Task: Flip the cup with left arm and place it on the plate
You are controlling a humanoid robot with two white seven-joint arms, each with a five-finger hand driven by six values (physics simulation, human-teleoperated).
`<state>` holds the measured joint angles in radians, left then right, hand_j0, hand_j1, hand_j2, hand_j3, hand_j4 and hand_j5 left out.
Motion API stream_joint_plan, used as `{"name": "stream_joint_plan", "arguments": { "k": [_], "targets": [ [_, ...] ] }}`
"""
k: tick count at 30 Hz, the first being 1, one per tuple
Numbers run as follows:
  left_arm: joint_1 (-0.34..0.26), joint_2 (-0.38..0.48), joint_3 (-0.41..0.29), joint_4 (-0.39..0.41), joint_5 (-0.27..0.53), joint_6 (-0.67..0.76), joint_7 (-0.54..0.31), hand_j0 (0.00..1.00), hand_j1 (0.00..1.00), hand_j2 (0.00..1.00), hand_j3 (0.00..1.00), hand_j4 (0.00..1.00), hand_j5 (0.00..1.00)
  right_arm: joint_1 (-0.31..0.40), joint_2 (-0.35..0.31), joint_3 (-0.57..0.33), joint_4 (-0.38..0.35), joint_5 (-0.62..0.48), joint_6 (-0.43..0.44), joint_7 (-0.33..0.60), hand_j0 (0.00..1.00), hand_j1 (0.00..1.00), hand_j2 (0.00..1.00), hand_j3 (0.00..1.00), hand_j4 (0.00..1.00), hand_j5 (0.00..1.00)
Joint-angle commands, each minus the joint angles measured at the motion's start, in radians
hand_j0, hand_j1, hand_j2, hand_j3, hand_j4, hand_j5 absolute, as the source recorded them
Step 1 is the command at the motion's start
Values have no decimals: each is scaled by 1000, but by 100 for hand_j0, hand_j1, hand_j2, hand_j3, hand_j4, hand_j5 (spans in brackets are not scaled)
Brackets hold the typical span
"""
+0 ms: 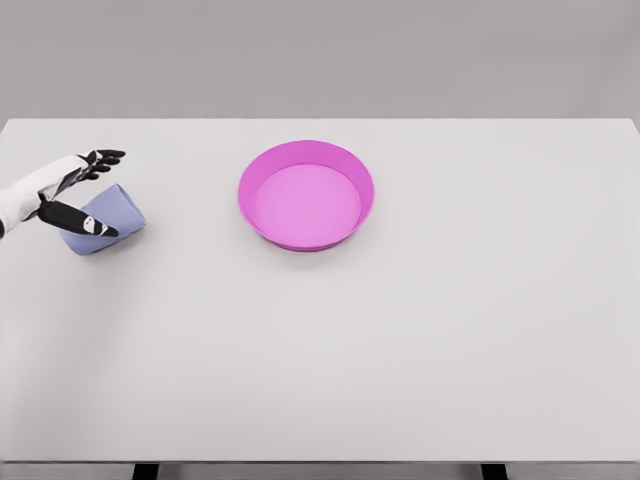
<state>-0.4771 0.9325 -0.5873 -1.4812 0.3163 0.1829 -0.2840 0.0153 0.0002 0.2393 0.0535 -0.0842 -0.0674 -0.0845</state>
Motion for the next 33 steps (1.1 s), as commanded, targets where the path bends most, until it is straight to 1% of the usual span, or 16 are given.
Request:
{"name": "stream_joint_plan", "arguments": {
  "k": [1, 9, 10, 12, 20, 30, 31, 33],
  "targets": [
    [0, -12, 0, 12, -3, 0, 0, 100, 100, 100, 100, 100, 100, 0, 0, 0, 0, 0, 0, 0, 100, 100, 100, 100, 100, 100],
    [0, -15, -5, 59, -6, 0, -1, 100, 100, 100, 100, 100, 100, 0, 0, 0, 0, 0, 0, 0, 100, 100, 100, 100, 100, 100],
    [2, -17, -5, 59, -6, 0, -1, 100, 100, 100, 100, 100, 100, 0, 0, 0, 0, 0, 0, 0, 100, 100, 100, 100, 100, 100],
    [0, -29, -26, 59, -8, 0, -1, 100, 100, 100, 100, 100, 100, 0, 0, 0, 0, 0, 0, 0, 100, 100, 100, 100, 100, 100],
    [-8, -32, -26, 59, -6, 0, 0, 100, 100, 100, 100, 100, 100, 0, 0, 0, 0, 0, 0, 0, 100, 100, 100, 100, 100, 100],
    [-2, -32, -28, 58, -5, 9, 0, 100, 100, 100, 100, 100, 100, 0, 0, 0, 0, 0, 0, 0, 100, 100, 100, 100, 100, 100],
    [0, -30, -29, 56, -3, 9, 0, 99, 99, 99, 99, 99, 99, 0, 0, 0, 0, 0, 0, 0, 100, 100, 100, 100, 100, 100],
    [0, -30, -31, 56, -3, 9, -1, 91, 91, 91, 91, 91, 91, 2, 0, 0, 0, 0, 0, 0, 100, 100, 100, 100, 100, 100]
  ]
}}
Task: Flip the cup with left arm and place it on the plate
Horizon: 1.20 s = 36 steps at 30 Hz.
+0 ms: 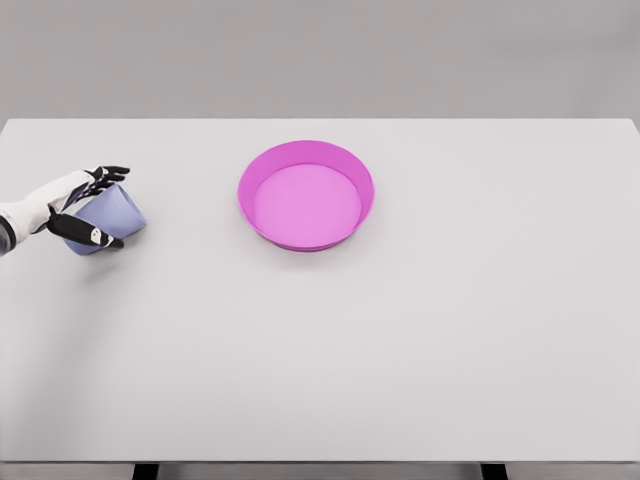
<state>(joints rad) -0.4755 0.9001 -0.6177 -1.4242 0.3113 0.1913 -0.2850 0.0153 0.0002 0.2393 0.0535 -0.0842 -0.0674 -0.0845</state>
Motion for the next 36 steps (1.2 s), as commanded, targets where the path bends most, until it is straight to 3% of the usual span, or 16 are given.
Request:
{"name": "stream_joint_plan", "arguments": {
  "k": [1, 7, 19, 36],
  "targets": [
    [0, 2, -1, -1, 2, 0, -5, 89, 89, 89, 89, 89, 89, 0, 0, 0, 0, 0, 0, 0, 100, 100, 100, 100, 100, 100],
    [-3, 2, 3, -1, 3, 0, -31, 74, 74, 74, 74, 74, 74, 0, 0, 0, 0, 0, 0, 0, 100, 100, 100, 100, 100, 100],
    [-14, -13, 39, -39, 14, -35, -28, 63, 63, 63, 63, 63, 63, 2, 0, 0, 0, 0, 0, 0, 100, 100, 100, 100, 100, 100],
    [-87, -346, 91, -32, 37, -202, -5, 60, 60, 60, 60, 60, 60, 0, 0, 0, 0, 0, 0, 0, 100, 100, 100, 100, 100, 100]
  ]
}}
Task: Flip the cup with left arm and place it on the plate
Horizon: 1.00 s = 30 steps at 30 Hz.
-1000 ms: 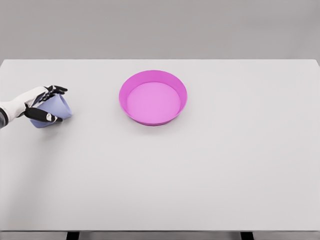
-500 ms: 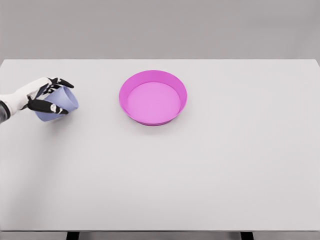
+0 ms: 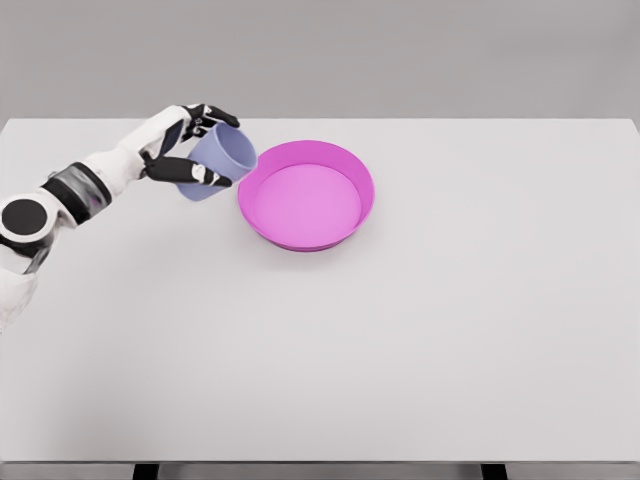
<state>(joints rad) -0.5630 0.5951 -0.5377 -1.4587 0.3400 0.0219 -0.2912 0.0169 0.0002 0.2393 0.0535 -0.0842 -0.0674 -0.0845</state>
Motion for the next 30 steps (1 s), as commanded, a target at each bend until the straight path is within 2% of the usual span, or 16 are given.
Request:
{"name": "stream_joint_plan", "arguments": {
  "k": [1, 4, 7, 16, 22, 24, 29, 30],
  "targets": [
    [0, -55, 28, 4, 8, -54, 1, 60, 60, 60, 60, 60, 60, 0, 0, 0, 0, 0, 0, 0, 100, 100, 100, 100, 100, 100],
    [-2, -126, 35, 32, 7, -129, 4, 60, 60, 60, 60, 60, 60, -2, 0, 0, 0, 0, 0, 0, 100, 100, 100, 100, 100, 100],
    [3, -193, 54, 64, 4, -200, 60, 59, 59, 59, 59, 59, 59, -2, 0, 0, 0, 0, 0, 0, 100, 100, 100, 100, 100, 100],
    [14, -347, 50, 238, 5, -451, 179, 55, 55, 55, 55, 55, 55, 0, 0, 0, 0, 0, 0, 0, 100, 100, 100, 100, 100, 100],
    [60, -408, 41, 248, 5, -582, 179, 54, 54, 54, 54, 54, 54, -2, 0, 0, 0, 0, 0, 0, 100, 100, 100, 100, 100, 100],
    [71, -436, 41, 285, 30, -633, 179, 52, 52, 52, 52, 52, 52, -2, 0, 0, 0, 0, 0, 0, 100, 100, 100, 100, 100, 100],
    [67, -492, 39, 420, 100, -633, 175, 53, 53, 53, 53, 53, 53, -2, 0, 0, 0, 0, 0, 0, 100, 100, 100, 100, 100, 100],
    [69, -492, 39, 420, 117, -633, 173, 53, 53, 53, 53, 53, 53, -2, 0, 0, 0, 0, 0, 0, 100, 100, 100, 100, 100, 100]
  ]
}}
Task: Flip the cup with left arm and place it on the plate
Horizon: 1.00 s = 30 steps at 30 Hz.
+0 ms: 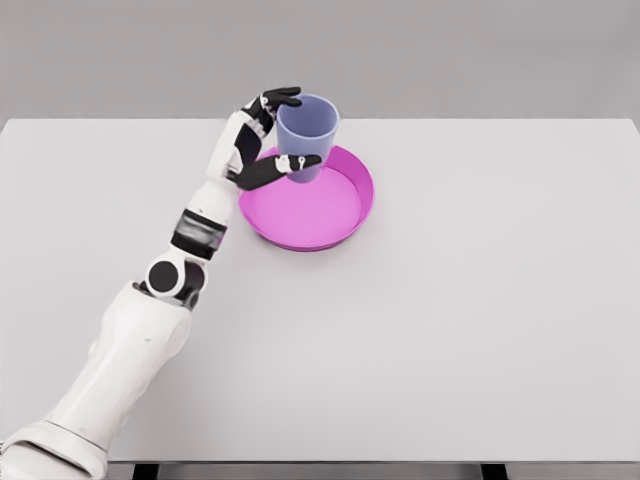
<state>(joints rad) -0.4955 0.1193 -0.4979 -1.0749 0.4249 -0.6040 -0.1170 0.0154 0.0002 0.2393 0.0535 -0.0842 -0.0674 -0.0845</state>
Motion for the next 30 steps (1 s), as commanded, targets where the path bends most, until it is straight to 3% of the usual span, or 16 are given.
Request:
{"name": "stream_joint_plan", "arguments": {
  "k": [1, 8, 20, 23, 30],
  "targets": [
    [0, -17, -1, 39, 34, -7, -3, 53, 53, 53, 53, 53, 53, 2, 0, 0, 0, 0, 0, 0, 100, 100, 100, 100, 100, 100],
    [3, -26, -5, 81, 25, -7, -6, 53, 53, 53, 53, 53, 53, 0, 0, 0, 0, 0, 0, 0, 100, 100, 100, 100, 100, 100],
    [6, -41, -24, 82, 28, -7, -4, 53, 53, 53, 53, 53, 53, 0, 0, 0, 0, 0, 0, 0, 100, 100, 100, 100, 100, 100],
    [-6, -44, -25, 147, 25, -7, -4, 53, 53, 53, 53, 53, 53, 0, 0, 0, 0, 0, 0, 0, 100, 100, 100, 100, 100, 100],
    [-11, -44, -25, 159, 25, -7, -3, 53, 53, 53, 53, 53, 53, 0, 0, 0, 0, 0, 0, 0, 100, 100, 100, 100, 100, 100]
  ]
}}
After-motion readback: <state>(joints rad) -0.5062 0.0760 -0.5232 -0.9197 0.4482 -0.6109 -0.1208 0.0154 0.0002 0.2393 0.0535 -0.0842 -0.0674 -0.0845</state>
